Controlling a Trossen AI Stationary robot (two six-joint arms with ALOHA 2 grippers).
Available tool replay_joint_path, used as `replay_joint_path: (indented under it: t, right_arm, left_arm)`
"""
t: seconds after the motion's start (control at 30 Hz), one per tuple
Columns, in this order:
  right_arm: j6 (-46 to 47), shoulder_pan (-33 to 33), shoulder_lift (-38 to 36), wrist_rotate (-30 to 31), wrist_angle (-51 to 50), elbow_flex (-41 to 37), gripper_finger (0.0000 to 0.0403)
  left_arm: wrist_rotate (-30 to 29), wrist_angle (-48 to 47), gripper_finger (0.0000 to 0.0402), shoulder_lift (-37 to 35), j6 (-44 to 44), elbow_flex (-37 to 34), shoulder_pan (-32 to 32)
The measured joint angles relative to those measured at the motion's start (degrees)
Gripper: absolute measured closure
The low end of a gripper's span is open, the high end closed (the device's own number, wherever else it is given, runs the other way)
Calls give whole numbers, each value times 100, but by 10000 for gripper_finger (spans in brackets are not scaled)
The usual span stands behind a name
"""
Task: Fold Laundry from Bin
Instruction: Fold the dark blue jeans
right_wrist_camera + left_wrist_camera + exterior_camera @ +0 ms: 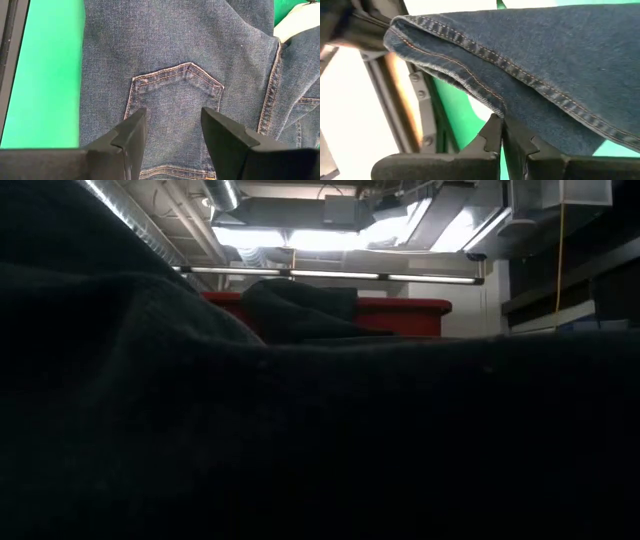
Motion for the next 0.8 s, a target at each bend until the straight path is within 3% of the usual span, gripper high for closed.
replay_joint_path:
  t: [0.17, 0.5, 0.8]
  right_arm:
    - [-6, 0, 0, 101, 113, 0, 217]
    - [-530, -208, 0, 133, 528, 0, 217]
    - [-1606, -930, 0, 86, 1188, 0, 217]
  left_arm:
    - [-5, -1014, 401, 0, 101, 761, 0]
    - [-576, -999, 401, -105, 863, 2165, -39]
    - [-1881, -1002, 401, -107, 1959, 3554, -39]
